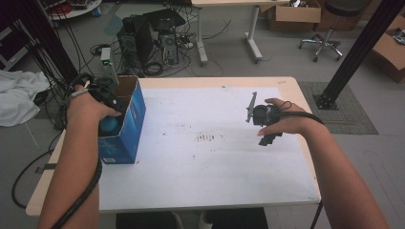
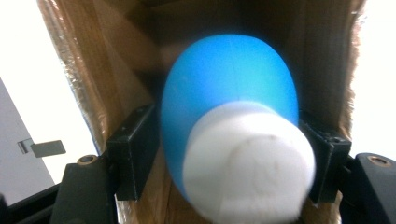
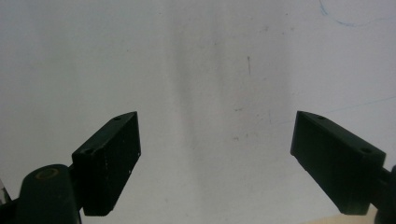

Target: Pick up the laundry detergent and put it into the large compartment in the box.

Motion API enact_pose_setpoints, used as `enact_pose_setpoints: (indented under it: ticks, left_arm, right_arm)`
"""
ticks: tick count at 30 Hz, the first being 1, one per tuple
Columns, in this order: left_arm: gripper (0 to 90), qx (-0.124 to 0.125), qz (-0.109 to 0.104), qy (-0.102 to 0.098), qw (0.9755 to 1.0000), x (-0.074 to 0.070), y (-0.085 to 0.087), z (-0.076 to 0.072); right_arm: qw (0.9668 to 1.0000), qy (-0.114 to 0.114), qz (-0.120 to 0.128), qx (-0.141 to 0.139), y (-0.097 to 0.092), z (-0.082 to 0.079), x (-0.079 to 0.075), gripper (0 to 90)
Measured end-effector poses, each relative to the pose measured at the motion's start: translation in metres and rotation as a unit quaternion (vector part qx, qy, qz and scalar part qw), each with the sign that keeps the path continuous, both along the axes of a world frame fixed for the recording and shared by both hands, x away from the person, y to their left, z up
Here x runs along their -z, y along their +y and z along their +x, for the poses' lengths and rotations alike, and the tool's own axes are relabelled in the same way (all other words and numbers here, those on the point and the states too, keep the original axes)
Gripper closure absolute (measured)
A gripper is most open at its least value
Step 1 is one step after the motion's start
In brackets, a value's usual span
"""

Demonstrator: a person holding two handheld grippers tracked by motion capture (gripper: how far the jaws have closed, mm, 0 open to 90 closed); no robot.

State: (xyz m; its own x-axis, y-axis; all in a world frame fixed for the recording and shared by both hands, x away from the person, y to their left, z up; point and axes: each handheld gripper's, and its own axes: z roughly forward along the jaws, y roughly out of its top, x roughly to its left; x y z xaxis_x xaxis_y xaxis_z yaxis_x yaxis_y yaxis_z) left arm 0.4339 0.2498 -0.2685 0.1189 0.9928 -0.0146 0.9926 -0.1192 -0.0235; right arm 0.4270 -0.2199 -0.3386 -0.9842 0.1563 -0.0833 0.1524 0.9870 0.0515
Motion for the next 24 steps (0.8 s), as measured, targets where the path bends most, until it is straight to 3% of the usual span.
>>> enact_pose_setpoints:
  ticks: [16,24]
  left_arm:
    - [26.4,0.005,0.009,-0.016,0.9998,-0.026,-0.006,-0.005]
    - [19.2,0.004,0.008,-0.015,0.9998,-0.035,-0.005,-0.007]
  right_arm:
    - [1.0,-0.004,0.003,-0.003,0.001,0.0,-0.002,16.0]
    - [1.0,-0.002,0.002,-0.002,0.002,0.0,-0.001,16.0]
